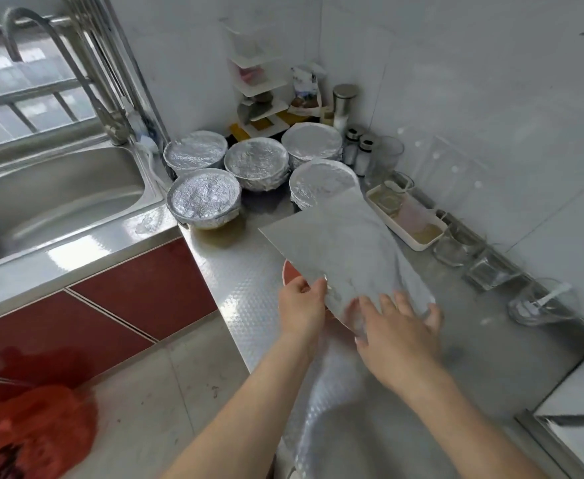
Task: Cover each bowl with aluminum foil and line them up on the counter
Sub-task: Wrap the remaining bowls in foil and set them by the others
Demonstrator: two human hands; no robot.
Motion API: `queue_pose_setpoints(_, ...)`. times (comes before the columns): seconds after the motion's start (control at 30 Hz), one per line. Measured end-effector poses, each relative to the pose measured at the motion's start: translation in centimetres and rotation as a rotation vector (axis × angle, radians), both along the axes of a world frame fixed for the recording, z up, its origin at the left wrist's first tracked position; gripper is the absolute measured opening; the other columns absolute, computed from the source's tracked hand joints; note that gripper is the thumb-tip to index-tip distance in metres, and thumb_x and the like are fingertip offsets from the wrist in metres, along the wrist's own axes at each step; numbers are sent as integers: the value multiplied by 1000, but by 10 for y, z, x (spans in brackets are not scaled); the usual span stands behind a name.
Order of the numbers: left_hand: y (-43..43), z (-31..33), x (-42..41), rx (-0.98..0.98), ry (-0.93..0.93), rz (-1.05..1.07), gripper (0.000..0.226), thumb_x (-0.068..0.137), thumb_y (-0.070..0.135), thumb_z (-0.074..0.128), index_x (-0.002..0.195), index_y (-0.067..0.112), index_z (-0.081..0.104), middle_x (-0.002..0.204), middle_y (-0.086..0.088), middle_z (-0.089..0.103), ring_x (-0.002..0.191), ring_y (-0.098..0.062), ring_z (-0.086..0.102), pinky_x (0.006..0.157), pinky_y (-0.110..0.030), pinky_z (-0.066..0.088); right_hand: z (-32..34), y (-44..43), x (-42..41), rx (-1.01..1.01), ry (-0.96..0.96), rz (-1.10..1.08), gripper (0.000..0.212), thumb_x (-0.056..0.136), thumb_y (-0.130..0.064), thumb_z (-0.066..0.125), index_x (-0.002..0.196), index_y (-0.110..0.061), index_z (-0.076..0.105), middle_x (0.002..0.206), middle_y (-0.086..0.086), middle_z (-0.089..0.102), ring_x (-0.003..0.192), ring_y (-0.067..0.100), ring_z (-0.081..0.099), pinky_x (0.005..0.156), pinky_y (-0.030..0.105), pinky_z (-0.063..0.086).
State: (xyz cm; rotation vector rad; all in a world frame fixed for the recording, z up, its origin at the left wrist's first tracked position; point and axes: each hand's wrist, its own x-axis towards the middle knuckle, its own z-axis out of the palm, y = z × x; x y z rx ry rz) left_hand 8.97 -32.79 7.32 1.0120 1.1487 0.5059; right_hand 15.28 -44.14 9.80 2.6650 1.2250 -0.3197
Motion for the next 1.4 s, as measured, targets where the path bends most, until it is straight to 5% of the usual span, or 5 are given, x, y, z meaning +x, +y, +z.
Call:
queue_pose_setpoints(0.23, 18, -5, 4, 242, 138, -12, 22, 95, 29, 52, 92, 12, 65, 84, -2, 67, 77, -16, 64, 65, -29, 50, -10, 17, 11, 356, 112, -64, 27, 98, -19, 37, 120, -17, 54, 109, 7, 67, 102, 31, 61, 76, 37, 45)
queue_pose_setpoints(0.47, 38, -49, -29, 448, 628, -462, 57, 90, 22, 52, 142, 19, 29, 115, -8, 65, 97, -31, 64, 81, -39, 50, 19, -12, 51, 653, 189, -213, 27, 101, -21, 35, 91, -13, 58, 83, 18, 65, 81, 39, 58, 62, 35, 27)
queue_pose_setpoints(0.8, 42, -49, -88, 359, 514, -386, 39, 92, 16, 57, 131, 21, 55, 66, -4, 70, 44, -14, 60, 48, -27, 50, 40, -6, 33, 754, 80, 290, 38, 98, -19, 40, 134, -20, 53, 131, 0, 60, 119, 23, 57, 91, 43, 51)
queue_pose_setpoints(1.17, 57, 6, -176, 744, 326, 290, 65, 75, -9, 55, 134, 19, 47, 122, -5, 53, 106, -23, 55, 91, -38, 48, 11, -7, 7, 495, -43, 575, 42, 90, -18, 45, 129, -26, 56, 129, 7, 62, 118, 26, 59, 84, 40, 50)
queue_pose_setpoints(1.4, 28, 34, -166, 1579, 850, -749, 91, 62, 28, 70, 147, 26, 38, 154, -6, 35, 143, -24, 31, 117, -54, 9, -14, -4, 1, 399, -72, 683, 42, 87, -17, 46, 124, -29, 59, 127, 6, 64, 113, 27, 63, 82, 36, 51)
